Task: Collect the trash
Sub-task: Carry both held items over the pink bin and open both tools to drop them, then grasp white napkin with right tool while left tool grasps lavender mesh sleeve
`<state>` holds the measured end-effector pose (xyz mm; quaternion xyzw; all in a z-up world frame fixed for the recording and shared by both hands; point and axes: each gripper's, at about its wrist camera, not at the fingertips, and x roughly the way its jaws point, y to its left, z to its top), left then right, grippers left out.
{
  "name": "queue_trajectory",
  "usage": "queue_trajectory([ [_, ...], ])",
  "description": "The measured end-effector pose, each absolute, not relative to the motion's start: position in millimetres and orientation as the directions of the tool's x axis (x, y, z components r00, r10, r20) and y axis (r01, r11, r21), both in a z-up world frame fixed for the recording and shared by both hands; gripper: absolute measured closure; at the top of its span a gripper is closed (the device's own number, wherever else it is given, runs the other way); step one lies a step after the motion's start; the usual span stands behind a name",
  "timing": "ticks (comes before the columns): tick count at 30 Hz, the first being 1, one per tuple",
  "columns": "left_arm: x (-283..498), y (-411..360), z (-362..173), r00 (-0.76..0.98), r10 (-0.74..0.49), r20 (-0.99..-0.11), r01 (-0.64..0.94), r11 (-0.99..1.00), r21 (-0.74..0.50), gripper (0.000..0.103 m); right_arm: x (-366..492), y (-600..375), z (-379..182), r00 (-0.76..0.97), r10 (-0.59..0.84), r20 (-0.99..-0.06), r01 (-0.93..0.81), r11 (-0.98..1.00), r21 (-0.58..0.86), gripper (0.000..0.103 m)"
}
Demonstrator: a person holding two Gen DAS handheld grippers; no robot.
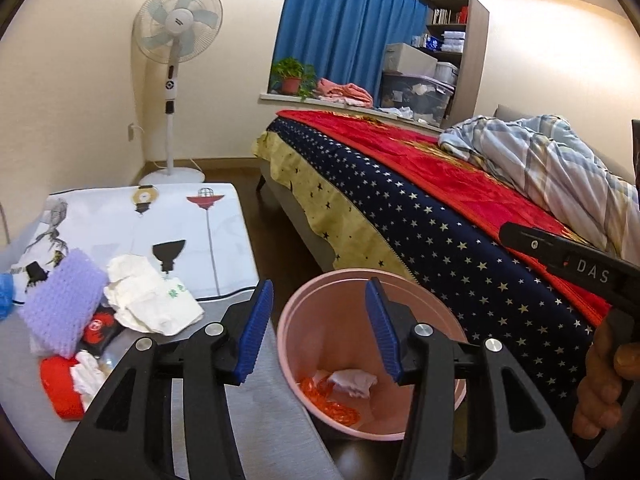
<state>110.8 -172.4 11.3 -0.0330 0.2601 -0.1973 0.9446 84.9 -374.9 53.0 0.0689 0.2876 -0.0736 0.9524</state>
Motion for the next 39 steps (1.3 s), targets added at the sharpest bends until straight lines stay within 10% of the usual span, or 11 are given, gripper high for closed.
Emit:
queue_trajectory([
  [39,69.0,64.1,-2.1,0.860,0.093,-0.501,-0.221,0.954,-0.202,0.075,117.5,-128.6,-23.3,0.672,0.412,-0.616,-0.368,0.907,0.205,0.068],
])
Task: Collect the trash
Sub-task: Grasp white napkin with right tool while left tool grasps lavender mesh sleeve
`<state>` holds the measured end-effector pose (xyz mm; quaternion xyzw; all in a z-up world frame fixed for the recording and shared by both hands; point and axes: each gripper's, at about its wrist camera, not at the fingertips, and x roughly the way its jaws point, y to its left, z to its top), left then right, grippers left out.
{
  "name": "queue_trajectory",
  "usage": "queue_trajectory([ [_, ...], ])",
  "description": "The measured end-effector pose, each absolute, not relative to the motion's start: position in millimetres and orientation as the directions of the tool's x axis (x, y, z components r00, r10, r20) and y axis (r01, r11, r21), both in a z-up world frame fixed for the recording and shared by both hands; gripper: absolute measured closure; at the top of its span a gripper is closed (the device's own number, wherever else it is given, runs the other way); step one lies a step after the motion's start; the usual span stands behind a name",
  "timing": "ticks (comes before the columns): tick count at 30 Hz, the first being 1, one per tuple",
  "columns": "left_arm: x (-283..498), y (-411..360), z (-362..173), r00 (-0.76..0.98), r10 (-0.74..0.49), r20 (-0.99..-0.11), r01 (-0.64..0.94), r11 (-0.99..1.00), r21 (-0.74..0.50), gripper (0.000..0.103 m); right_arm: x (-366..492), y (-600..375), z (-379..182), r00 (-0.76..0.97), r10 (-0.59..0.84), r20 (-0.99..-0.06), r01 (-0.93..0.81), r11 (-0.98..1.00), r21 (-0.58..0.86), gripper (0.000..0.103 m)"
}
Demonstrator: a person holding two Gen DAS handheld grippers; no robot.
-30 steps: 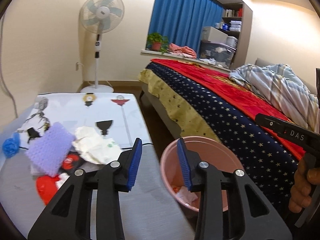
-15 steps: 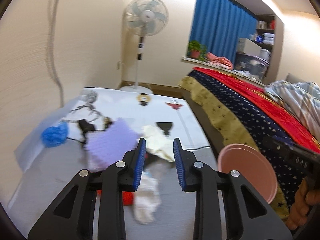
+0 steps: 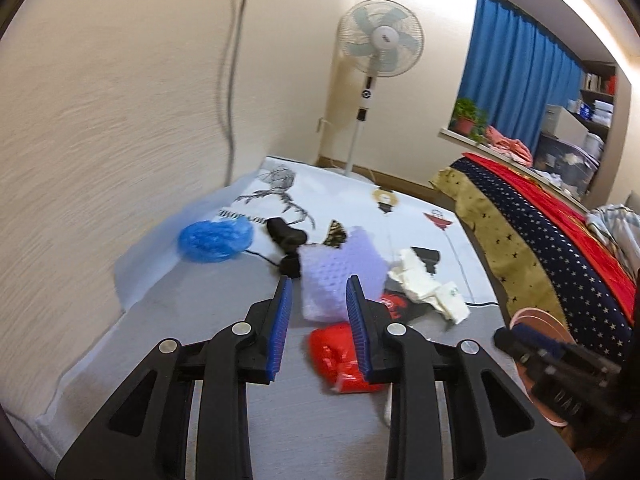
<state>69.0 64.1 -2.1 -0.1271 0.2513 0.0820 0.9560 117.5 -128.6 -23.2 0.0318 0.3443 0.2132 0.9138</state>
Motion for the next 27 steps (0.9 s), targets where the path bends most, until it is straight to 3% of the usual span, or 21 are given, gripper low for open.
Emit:
queue_trajectory([
  [13,81.0,71.1,-10.7,0.853,0.091,-0.513,-0.229,0.950,-0.213,0.075,130.7,-97.0,-63.2,0.561,0.456,-0.690,-0.411,0.878,0.246,0.067],
  [18,94.7,70.7,-14.3,0.853,0.078,-0.516,-0.219,0.951,-0.220,0.075,136.2,-93.6,-72.5,0.520,0.483,-0.704,-0.431,0.860,0.272,0.097],
  [27,128.1,74.3,-33.4,0.834,0.039,-0.550,-0.220,0.938,-0.267,0.075,139.9,-112.5,-43.9,0.604,0.474,-0.641,-0.410,0.874,0.261,0.099],
])
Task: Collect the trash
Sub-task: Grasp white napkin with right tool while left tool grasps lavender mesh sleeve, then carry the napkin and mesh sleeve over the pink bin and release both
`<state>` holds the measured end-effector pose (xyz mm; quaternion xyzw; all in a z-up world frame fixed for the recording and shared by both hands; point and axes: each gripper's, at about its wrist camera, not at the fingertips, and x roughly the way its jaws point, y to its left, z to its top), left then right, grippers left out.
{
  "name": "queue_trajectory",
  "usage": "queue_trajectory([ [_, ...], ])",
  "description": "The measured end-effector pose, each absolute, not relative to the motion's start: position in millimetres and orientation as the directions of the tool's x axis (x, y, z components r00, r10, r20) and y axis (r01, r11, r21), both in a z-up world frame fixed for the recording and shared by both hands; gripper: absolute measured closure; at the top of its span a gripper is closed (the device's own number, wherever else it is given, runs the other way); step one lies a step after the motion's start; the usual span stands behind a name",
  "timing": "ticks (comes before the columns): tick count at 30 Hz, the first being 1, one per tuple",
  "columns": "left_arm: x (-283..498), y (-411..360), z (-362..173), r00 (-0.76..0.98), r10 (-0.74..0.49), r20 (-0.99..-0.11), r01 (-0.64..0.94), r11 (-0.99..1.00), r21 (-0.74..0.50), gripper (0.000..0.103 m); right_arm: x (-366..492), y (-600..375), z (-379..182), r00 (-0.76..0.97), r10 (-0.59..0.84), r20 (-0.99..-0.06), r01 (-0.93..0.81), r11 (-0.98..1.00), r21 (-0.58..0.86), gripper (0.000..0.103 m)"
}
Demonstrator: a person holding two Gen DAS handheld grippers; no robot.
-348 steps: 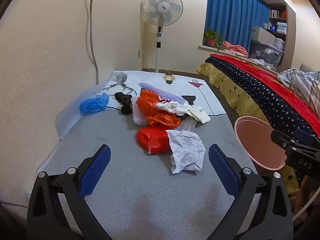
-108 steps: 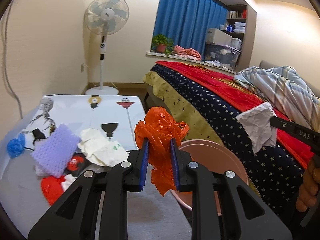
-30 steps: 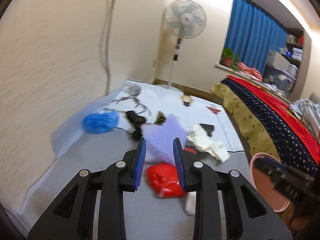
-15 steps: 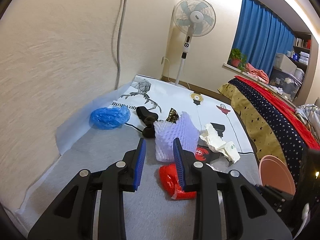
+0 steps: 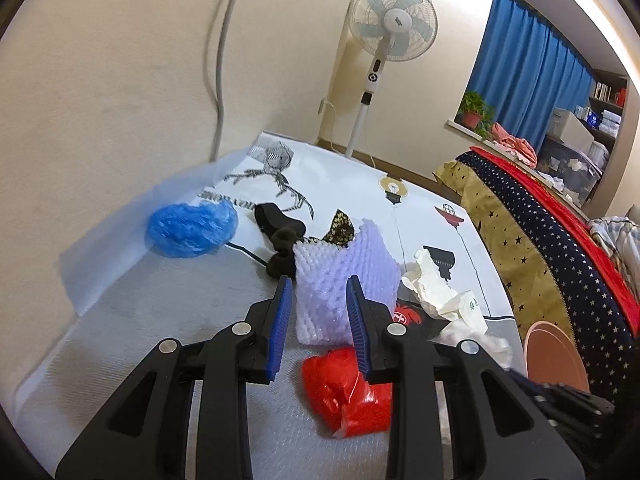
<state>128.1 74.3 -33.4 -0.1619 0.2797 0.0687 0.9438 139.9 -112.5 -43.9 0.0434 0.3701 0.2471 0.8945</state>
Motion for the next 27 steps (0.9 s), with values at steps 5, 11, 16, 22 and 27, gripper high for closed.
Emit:
queue_trajectory([
  [5,144.3,74.7,-45.0,0.822,0.041,-0.568,-0.239,0.930,-0.279,0.073,144.4,-115.7,-42.8,0.615,0.466,-0.636,-0.414,0.877,0.243,0.099],
  [11,159.6,82.1,-57.9,0.803,0.018,-0.595,-0.256,0.913,-0.317,0.073,154.8,-123.3,-46.3,0.609,0.460,-0.646,-0.392,0.883,0.260,0.099],
  [16,166.3,74.0,-58.4,0.804,-0.009,-0.595,-0.220,0.925,-0.311,0.073,157.2,-127.2,-47.0,0.611,0.458,-0.646,-0.382,0.885,0.266,0.099],
  [22,167.4,71.6,-59.4,0.804,-0.035,-0.594,-0.201,0.924,-0.327,0.085,156.6,-133.9,-42.5,0.626,0.448,-0.639,-0.373,0.891,0.259,0.099],
  [27,160.6,68.1,-51.9,0.811,-0.042,-0.583,-0.182,0.929,-0.321,0.092,152.7,-142.2,-31.5,0.655,0.435,-0.618,-0.358,0.899,0.253,0.099],
])
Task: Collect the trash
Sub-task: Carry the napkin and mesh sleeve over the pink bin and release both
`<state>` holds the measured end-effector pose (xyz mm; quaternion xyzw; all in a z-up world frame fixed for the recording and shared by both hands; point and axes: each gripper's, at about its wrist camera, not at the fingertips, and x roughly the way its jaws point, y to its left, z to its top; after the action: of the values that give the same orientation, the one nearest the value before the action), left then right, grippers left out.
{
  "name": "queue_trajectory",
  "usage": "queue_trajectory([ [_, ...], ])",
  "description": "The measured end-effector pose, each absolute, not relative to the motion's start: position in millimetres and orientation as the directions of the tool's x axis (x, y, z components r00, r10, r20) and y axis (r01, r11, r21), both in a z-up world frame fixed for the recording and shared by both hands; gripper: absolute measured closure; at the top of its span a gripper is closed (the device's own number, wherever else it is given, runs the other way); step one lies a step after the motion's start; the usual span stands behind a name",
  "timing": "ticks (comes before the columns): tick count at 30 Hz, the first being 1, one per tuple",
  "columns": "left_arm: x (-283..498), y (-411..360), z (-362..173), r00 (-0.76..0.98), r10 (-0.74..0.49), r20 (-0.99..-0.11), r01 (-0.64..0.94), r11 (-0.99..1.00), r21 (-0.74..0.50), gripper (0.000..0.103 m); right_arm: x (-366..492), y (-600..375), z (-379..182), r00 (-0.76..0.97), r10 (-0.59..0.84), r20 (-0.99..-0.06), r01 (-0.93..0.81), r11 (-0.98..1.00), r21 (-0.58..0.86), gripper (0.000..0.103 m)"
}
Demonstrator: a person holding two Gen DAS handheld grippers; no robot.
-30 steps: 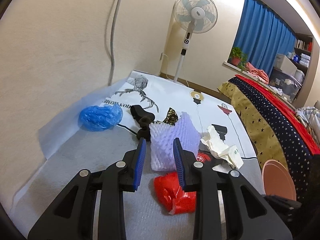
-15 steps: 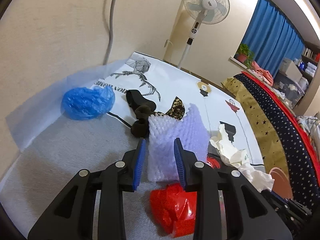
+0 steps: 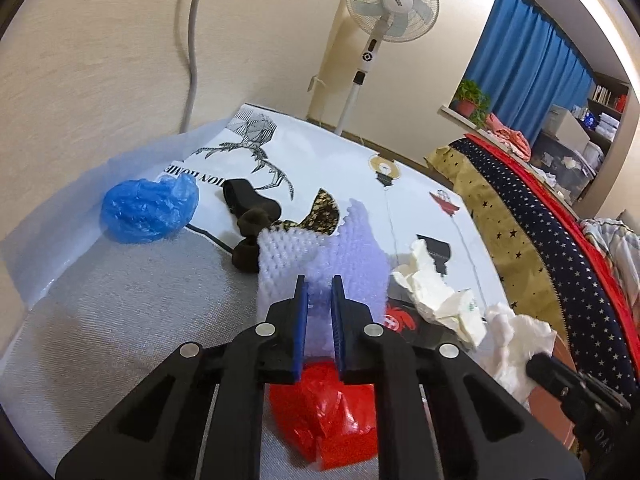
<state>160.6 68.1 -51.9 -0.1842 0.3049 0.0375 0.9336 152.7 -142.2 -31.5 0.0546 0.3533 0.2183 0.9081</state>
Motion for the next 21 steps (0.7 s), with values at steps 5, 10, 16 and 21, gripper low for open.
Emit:
queue_trajectory([
  [5,147.9,59.5,-35.0,0.837,-0.054,-0.545,-0.143,0.939,-0.312,0.092,145.8,-149.2,-20.1,0.687,0.409,-0.601,-0.346,0.911,0.224,0.099],
  [10,131.3,53.9,-14.9,0.862,-0.077,-0.501,-0.095,0.946,-0.309,0.093,135.0,-162.5,-7.2,0.718,0.366,-0.592,-0.310,0.930,0.199,0.099],
  [16,110.1,44.9,1.4,0.874,-0.080,-0.480,-0.063,0.959,-0.275,0.093,118.7,-175.8,12.2,0.757,0.336,-0.561,-0.290,0.941,0.172,0.099],
  [21,94.4,40.8,14.7,0.884,-0.093,-0.458,-0.037,0.963,-0.267,0.093,106.7,-187.8,24.6,0.778,0.305,-0.549,-0.269,0.952,0.149,0.099],
])
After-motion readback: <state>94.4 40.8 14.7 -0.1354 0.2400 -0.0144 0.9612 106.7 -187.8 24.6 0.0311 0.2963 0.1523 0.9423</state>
